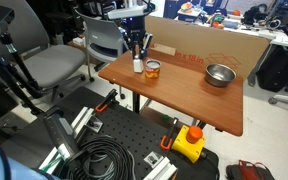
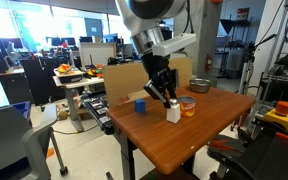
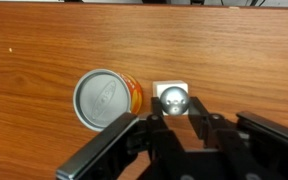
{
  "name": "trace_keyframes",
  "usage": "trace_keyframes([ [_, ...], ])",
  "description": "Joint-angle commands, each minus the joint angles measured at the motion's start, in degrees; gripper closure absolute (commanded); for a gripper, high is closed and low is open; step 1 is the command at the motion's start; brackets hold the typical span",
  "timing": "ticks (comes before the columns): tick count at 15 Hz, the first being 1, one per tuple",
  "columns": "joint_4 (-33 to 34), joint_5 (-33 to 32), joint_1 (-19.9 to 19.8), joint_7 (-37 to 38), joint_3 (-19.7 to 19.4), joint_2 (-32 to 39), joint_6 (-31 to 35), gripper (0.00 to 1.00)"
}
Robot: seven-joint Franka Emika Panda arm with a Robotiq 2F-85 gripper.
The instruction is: Move the salt shaker to the right
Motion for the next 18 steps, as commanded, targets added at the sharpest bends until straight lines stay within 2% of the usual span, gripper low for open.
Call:
trace_keyframes([
  [1, 1.9, -0.4, 0.6, -0.3, -0.9, 0.1, -4.9, 0.93],
  [6, 1.2, 0.3, 0.5, -1.1, 0.2, -3.8, -6.0, 0.92],
  [10, -1.2, 3.8, -2.0, -4.7, 1.3, -11.4, -4.2, 0.92],
  [14, -3.1, 6.3, -6.3, -7.4, -0.9, -17.8, -3.9, 0.92],
  [18, -3.1, 4.1, -11.6, -8.3, -4.7, -18.6, -4.0, 0.92],
])
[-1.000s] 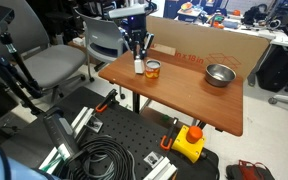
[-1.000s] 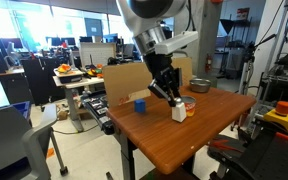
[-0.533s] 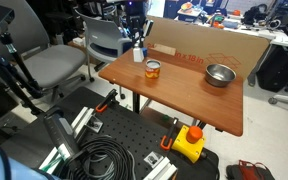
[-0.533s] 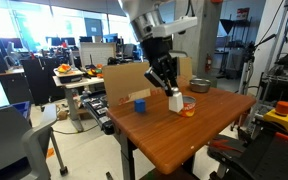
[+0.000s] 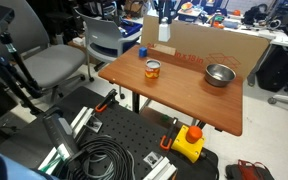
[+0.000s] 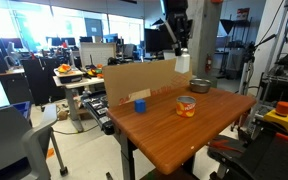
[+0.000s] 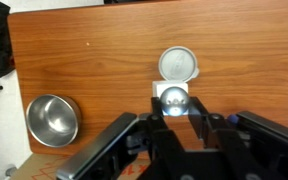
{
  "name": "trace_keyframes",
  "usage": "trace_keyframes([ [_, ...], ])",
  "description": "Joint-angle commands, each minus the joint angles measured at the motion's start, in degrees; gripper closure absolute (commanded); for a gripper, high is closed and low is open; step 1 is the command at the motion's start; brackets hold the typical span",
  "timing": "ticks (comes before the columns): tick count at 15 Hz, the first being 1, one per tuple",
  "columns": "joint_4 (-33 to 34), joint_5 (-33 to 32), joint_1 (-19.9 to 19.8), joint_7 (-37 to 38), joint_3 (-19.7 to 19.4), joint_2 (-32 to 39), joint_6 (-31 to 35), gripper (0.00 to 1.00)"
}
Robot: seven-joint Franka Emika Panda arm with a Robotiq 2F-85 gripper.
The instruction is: Move the salt shaker to the right
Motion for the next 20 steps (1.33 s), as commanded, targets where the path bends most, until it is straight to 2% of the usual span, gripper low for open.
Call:
trace_keyframes([
  [1, -1.1, -0.8, -4.1, -1.9, -2.9, -0.2, 0.6, 0.92],
  [6, -2.4, -2.7, -8.2, -2.9, -6.3, 4.5, 0.3, 0.92],
  [10, -2.3, -2.0, -9.6, -1.8, -7.7, 10.0, 0.2, 0.92],
  [17, -0.7, -1.4, -9.9, -2.3, -7.9, 17.9, 1.2, 0.92],
  [20, 0.3, -2.4, -9.1, -2.0, -7.9, 18.6, 1.9, 0.92],
])
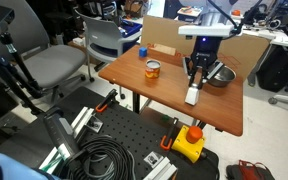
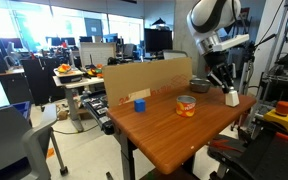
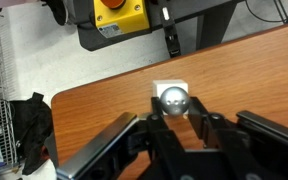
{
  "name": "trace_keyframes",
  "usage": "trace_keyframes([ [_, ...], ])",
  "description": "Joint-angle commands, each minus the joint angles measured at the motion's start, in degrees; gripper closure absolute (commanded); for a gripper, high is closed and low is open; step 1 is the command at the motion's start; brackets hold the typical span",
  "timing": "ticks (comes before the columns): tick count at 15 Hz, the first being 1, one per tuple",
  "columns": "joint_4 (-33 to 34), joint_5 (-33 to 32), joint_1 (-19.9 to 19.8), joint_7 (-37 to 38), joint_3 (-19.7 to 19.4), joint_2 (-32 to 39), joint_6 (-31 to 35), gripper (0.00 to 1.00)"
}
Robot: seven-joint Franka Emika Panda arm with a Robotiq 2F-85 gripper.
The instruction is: Move the salt shaker to the right
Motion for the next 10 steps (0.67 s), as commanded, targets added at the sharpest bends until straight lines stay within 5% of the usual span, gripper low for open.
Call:
trace_keyframes([
  [1, 1.5, -0.4, 0.7, -0.9, 0.2, 1.8, 1.9, 0.92],
  [2, 1.7, -0.8, 1.0, -1.1, 0.3, 2.1, 2.1, 0.92],
  [3, 1.9, -1.1, 1.3, -1.4, 0.4, 2.5, 2.0, 0.43],
  [10, -3.4, -3.5, 3.0, -3.5, 0.5, -4.3, 3.3, 0.0],
])
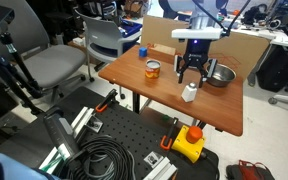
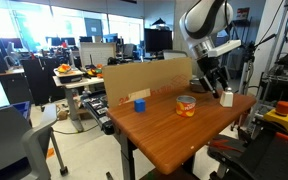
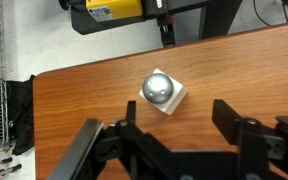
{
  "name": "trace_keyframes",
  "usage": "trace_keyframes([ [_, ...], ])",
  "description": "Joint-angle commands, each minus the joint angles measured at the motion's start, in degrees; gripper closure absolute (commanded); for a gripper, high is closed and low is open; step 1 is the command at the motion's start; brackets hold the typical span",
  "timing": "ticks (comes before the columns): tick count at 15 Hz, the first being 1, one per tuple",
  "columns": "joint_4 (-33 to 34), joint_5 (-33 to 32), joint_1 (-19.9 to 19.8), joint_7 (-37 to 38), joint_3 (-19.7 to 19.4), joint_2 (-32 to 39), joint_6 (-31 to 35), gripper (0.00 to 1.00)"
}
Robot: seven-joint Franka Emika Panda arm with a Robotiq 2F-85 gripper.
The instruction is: Move the salt shaker to the right
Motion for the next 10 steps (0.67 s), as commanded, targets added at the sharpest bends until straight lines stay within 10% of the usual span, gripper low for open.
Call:
trace_keyframes([
  [1, -5.4, -2.8, 1.0, -0.9, -0.2, -8.9, 2.2, 0.0],
  [10, -7.3, 2.8, 0.1, 1.4, 0.7, -20.7, -1.9, 0.0],
])
